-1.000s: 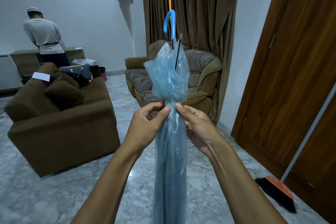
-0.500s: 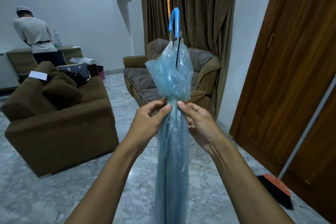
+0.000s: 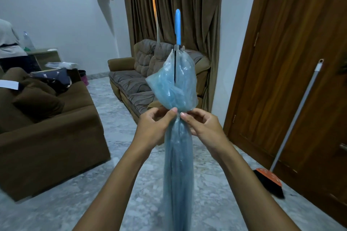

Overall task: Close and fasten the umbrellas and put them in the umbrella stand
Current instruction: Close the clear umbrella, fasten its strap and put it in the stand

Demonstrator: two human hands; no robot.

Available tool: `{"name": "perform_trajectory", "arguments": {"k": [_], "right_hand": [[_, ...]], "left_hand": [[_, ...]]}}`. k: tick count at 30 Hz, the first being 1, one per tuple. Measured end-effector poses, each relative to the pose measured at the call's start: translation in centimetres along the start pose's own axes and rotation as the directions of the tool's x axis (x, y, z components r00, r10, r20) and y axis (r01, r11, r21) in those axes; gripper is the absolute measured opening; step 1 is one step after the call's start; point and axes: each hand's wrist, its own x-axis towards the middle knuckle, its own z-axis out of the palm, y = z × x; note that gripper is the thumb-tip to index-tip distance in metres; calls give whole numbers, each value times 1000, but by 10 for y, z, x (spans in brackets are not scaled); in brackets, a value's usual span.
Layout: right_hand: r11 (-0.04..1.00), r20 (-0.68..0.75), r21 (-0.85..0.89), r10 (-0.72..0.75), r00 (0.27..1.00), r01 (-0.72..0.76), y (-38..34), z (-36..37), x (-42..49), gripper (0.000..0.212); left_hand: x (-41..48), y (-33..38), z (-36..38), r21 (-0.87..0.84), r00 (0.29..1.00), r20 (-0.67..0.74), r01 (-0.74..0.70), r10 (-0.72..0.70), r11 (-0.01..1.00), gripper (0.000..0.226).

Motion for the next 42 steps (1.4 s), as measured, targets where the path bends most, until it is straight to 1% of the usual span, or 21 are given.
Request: {"name": "perform_trajectory", "arguments": {"k": [3,6,9,11,13,14,17,20,22,23,25,28,31,33,35,36,37,38,40,41,42], "right_hand": [[998,-97,-46,-37,995,33,0,-13,-8,31],[994,-191,-102,-49,980,30,4,-37,-19,38],[990,-285,-138,-60,956,21,7,-71,-39,28],[990,-343,-141,-45,938,-4,6,-95,-57,25],[989,-416,-144,-40,909,-22,6,-122,-75,33],[988,-457,-153,-44,888,-29,4,-135,-83,34],[972,-550,-231,-99,829,-37,-5,-174,-110,24],[947,-650,-317,-169,741,-61,-13,-222,-138,15],[934,-708,-343,-184,681,-104,-16,-263,-158,17],[930,-729,-345,-179,661,-128,-17,-279,-165,19],[946,-778,-288,-140,612,-150,-18,-317,-179,24],[994,-843,-51,10,538,-98,-20,-381,-205,26],[987,-834,158,157,530,-43,-23,-434,-235,31],[980,-860,200,179,479,-7,-21,-471,-257,35],[986,-909,167,152,388,5,-20,-505,-279,29],[989,-914,148,139,380,-6,-18,-520,-288,20],[991,-906,130,130,404,-29,-15,-532,-297,11],[992,-885,107,124,449,-63,-13,-542,-304,8],[991,-842,40,103,529,-129,-8,-561,-312,20],[989,-842,3,82,533,-149,-4,-573,-313,30],[986,-857,-35,55,513,-165,0,-588,-313,39]], "left_hand": [[6,-3,19,-27,999,50,11,-10,1000,21],[8,-13,45,-47,988,149,32,-24,998,25],[5,-21,80,-72,961,276,31,-9,997,29],[0,-23,108,-105,925,381,54,-10,993,43],[-7,-25,139,-104,876,482,56,1,993,54],[-11,-26,156,-80,854,519,28,17,996,57],[-25,-29,209,-14,777,629,-23,27,1000,69],[-48,-25,266,-54,647,761,-1,41,999,65],[-67,-21,310,-66,554,830,-10,61,998,70],[-72,-21,328,-72,527,846,-24,74,997,72],[-85,-20,368,-66,483,870,-77,95,995,73],[-111,-19,437,-70,445,883,-197,153,978,71],[-139,-19,498,-102,411,891,-236,194,966,68],[-154,-22,537,-111,409,890,-237,203,965,68],[-164,-23,574,-124,430,875,-242,221,962,68],[-168,-23,593,-131,444,866,-245,231,961,67],[-172,-22,610,-138,452,859,-248,241,959,67],[-175,-24,627,-143,451,858,-247,244,958,67],[-180,-30,662,-162,427,867,-247,258,955,66],[-182,-34,680,-171,405,876,-249,263,953,64],[-183,-39,698,-174,377,889,-245,259,954,60]]}}
